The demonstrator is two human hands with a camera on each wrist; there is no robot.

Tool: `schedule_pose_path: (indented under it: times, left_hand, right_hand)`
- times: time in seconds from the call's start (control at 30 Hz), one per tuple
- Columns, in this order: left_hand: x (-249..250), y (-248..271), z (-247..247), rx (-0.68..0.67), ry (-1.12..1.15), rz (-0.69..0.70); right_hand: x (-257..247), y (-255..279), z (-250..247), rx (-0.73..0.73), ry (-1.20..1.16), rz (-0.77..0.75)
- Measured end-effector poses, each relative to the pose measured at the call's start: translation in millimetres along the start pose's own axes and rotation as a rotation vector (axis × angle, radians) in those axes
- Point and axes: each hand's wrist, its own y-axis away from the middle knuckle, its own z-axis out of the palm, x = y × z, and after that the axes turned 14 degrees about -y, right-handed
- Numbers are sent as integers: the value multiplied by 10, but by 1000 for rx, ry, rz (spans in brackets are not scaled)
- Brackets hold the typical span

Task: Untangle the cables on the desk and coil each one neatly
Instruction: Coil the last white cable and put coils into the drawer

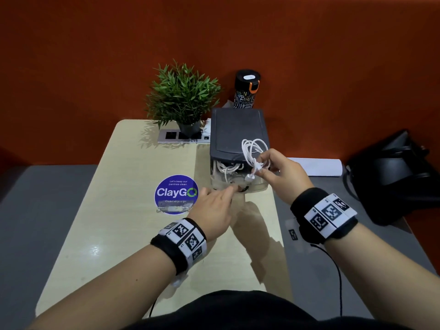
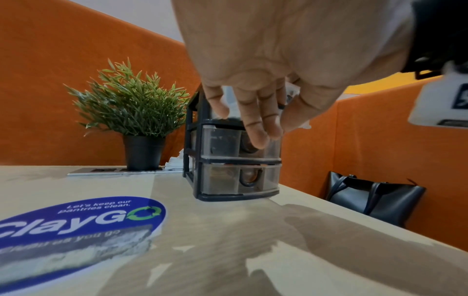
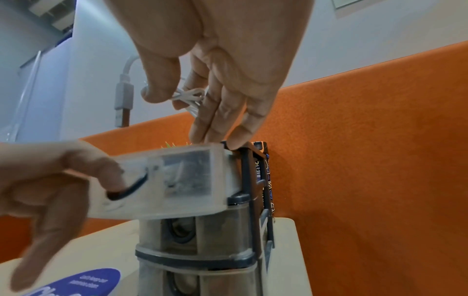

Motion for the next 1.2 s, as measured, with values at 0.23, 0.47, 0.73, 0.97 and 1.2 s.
schedule_pose_path:
  times: [0.23, 0.47, 0.73, 0.97, 1.2]
  left_hand:
    - [99, 253, 75, 98, -29, 109]
    - [76, 329, 96, 122, -46, 164]
    - [-5, 327, 73, 319, 63, 224]
    - [-7, 241, -16, 536, -8, 174]
    - [-41, 56, -106, 460, -186, 169]
  right_hand:
    - [-3, -31, -24, -34, 92, -2]
    - [-27, 27, -28, -13, 479, -218]
    - [-59, 155, 19, -169, 634, -164]
    - [-84, 112, 79, -192, 759, -188]
    - [-149, 124, 74, -132, 638, -140]
